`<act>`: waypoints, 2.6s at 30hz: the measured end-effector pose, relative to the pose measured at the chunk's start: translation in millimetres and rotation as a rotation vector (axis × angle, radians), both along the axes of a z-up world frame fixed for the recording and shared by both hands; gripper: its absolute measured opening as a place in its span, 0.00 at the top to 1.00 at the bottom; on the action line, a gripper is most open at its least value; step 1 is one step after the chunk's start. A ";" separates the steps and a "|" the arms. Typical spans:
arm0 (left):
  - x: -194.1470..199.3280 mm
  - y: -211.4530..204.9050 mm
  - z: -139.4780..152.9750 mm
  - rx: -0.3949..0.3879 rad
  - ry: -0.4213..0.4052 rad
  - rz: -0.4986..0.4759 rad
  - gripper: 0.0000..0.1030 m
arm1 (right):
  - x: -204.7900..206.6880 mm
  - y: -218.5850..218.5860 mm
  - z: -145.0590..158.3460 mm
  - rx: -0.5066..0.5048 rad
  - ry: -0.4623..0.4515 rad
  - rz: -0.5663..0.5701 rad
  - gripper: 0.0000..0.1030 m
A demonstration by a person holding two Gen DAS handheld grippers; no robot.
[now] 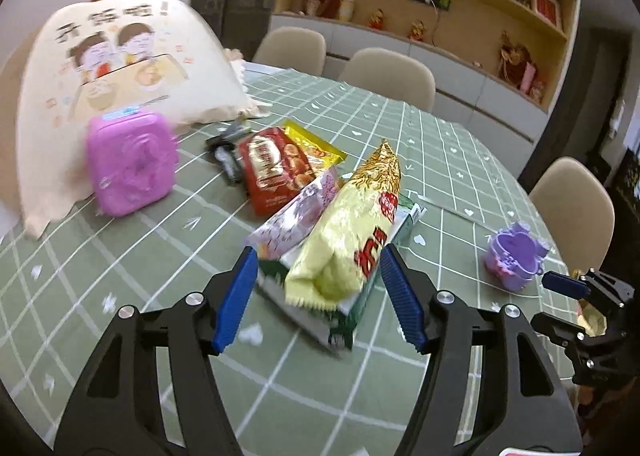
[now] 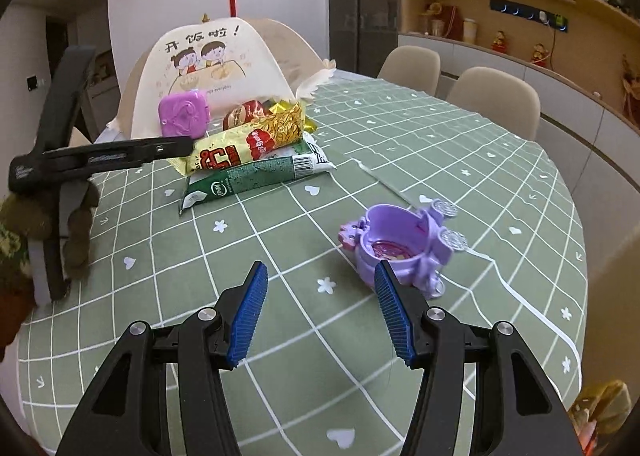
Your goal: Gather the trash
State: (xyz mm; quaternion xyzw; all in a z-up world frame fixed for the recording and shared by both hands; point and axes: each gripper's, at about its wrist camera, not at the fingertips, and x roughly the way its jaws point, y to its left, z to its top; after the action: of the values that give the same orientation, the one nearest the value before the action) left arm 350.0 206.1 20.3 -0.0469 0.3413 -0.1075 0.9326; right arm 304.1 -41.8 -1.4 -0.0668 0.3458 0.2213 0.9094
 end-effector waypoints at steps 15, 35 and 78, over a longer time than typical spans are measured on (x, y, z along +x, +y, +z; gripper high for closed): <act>18.8 4.9 -1.0 -0.109 0.019 -0.051 0.42 | 27.3 18.2 12.4 0.054 0.040 -0.013 0.49; 13.1 111.1 -14.4 -0.306 -0.005 0.307 0.38 | 141.4 138.3 5.9 0.187 0.151 -0.002 0.58; -17.8 43.3 -4.2 -0.130 0.063 0.010 0.33 | 27.3 52.1 8.1 0.121 0.106 0.004 0.60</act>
State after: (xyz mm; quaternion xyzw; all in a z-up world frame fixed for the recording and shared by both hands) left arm 332.2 249.4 16.1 -0.1125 0.3625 -0.1235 0.9169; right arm 331.4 10.3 6.7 -0.0005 0.3793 0.2471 0.8917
